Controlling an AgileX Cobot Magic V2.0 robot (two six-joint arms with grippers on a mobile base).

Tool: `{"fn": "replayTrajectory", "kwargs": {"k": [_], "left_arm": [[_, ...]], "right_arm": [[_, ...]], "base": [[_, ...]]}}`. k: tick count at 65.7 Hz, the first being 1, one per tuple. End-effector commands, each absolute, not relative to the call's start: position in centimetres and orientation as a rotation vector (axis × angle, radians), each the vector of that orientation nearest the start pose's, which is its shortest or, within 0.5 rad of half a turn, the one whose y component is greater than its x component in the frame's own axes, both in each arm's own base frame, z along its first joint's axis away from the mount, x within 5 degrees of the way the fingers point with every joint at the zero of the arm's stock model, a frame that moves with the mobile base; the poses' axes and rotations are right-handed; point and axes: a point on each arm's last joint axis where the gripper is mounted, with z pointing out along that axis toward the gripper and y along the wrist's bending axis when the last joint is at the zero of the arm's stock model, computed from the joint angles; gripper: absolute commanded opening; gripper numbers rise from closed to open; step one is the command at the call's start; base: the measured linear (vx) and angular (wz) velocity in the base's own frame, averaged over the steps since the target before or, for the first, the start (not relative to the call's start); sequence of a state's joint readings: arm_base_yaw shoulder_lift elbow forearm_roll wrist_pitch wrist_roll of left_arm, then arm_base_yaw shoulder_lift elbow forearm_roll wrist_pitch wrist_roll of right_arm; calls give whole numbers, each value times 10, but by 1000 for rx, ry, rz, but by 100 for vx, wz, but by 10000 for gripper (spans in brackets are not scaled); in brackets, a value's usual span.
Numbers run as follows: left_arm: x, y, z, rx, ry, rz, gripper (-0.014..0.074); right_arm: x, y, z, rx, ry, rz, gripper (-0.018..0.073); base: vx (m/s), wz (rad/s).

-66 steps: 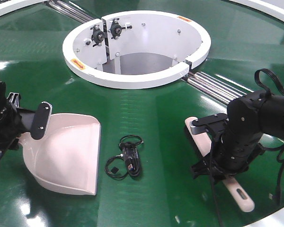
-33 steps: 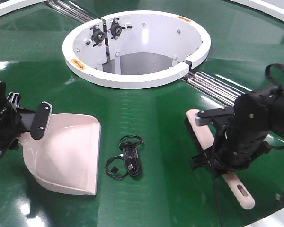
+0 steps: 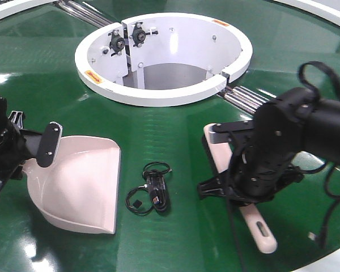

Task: Clean and inspect green conveyor with broom and dustpan
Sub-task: 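Sweep the black cable into the dustpan with the right-held brush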

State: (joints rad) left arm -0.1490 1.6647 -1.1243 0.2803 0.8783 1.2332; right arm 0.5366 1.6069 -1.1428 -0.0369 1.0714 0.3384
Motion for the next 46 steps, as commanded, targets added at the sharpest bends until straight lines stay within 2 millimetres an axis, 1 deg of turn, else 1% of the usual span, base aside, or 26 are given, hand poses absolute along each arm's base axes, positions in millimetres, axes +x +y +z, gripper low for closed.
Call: {"fn": "replayTrajectory", "kwargs": {"k": [1,15,24,36,46], "left_arm": [[322,-31,245,2067,2121,549,-6],[322,-31,245,2067,2121,549,-6],[322,-31,245,2067,2121,549,-6],[322,-31,245,2067,2121,549,-6],[322,-31,245,2067,2121,549,-6]], "right_arm": [[263,163,254,-300,2985,66,-2],[269,188,236,-335,3041,36,3],[275,202,233,-341,3065,62,5],[284,214,231,-332,3116,79,7],[288,219,227,-332,3155,79,8]], "base": [[0,0],[0,0],[0,0],[0,0],[0,0]]}}
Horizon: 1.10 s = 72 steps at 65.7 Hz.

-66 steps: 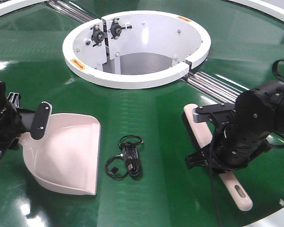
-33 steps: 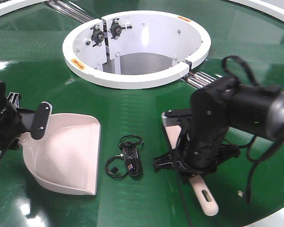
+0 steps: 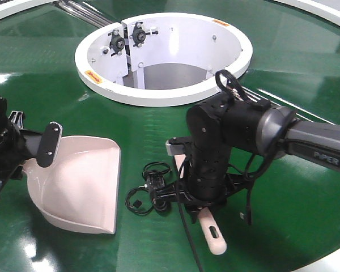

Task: Clean and inspect green conveyor with broom and dustpan
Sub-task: 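Sweep the black cable into the dustpan with the right-held brush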

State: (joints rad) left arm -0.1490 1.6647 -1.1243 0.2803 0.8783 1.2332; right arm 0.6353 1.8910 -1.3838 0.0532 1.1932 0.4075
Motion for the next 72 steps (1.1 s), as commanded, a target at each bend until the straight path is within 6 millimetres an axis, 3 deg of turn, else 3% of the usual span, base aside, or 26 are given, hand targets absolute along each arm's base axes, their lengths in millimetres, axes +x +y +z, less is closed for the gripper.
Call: {"fn": "replayTrajectory", "kwargs": {"k": [1,19,32,59,72], "left_arm": [[322,-31,245,2067,2121,549,-6],[322,-31,245,2067,2121,549,-6],[322,-31,245,2067,2121,549,-6],[322,-31,245,2067,2121,549,-6],[322,-31,245,2067,2121,549,-6]], "right_arm": [[288,220,227,-337,3158,76,8],[286,248,214,-489,3194,70,8],[283,287,214,-626,3194,278,8],[278,371,242,-872,2997,662,8],[281,385,259,-910,2900,731,8]], "base": [[0,0],[0,0],[0,0],[0,0],[0,0]]}}
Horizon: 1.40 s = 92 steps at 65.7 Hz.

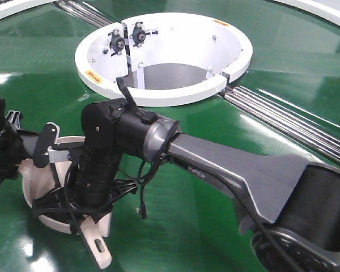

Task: Clean and inspect green conveyor with broom and dustpan
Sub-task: 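Sweep the black cable into the dustpan with the right-held brush, then carry the brush back and lower it onto the belt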

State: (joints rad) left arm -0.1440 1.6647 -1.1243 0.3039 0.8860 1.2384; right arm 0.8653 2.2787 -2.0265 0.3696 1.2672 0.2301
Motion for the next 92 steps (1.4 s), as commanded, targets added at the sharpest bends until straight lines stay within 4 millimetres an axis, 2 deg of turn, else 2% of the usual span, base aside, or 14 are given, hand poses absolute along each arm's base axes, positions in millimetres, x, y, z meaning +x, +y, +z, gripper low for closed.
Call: {"fn": "replayTrajectory", "kwargs": {"k": [1,14,21,31,49,64,79,92], "left_arm": [[322,-31,245,2067,2121,549,-6],[322,-31,245,2067,2122,549,-6],[322,-31,245,2067,2121,549,-6],[322,-31,245,2067,2122,549,-6],[322,-31,245,2067,2122,549,-6],[322,-31,245,2067,2122,549,-6],[322,-31,245,2067,2122,549,-6],[322,-31,245,2067,2122,549,-6]], "right_arm": [[282,385,260,-910,2897,728,8],[293,372,274,-838,2858,634,8],[301,358,285,-798,2827,565,8],[309,332,291,-738,2848,512,8],[314,258,298,-622,2883,280,8],[310,196,310,-477,2848,227,8],[297,131,298,-363,2884,173,8],[286,94,281,-319,2948,129,8]], "base": [[0,0],[0,0],[0,0],[0,0],[0,0],[0,0],[0,0],[0,0]]}}
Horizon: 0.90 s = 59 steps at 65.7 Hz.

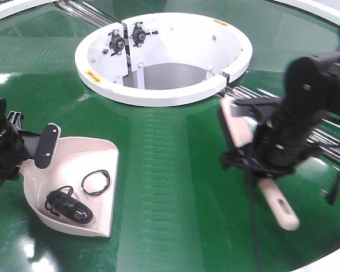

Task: Clean and inspect green conveyor with broom and dustpan
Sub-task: 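Carry the brush back and lower it onto the belt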

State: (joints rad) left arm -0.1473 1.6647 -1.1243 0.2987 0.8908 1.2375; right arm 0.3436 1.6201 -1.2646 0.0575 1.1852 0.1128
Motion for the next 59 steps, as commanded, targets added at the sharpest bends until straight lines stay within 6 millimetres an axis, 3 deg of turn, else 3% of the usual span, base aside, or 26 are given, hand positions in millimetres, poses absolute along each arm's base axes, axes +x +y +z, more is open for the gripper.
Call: {"fn": "replayTrajectory", "kwargs": {"k": [1,20,59], "left_arm": [[322,-31,245,2067,2122,549,-6],[322,-31,245,2067,2122,549,-6],[322,-31,245,2067,2122,549,-6]], "right_arm": [[285,93,279,-314,2956,127,8],[279,82,245,-307,3014,68,8],[283,85,222,-328,3130,65,8]], "base": [[0,0],[0,0],[0,0]]}}
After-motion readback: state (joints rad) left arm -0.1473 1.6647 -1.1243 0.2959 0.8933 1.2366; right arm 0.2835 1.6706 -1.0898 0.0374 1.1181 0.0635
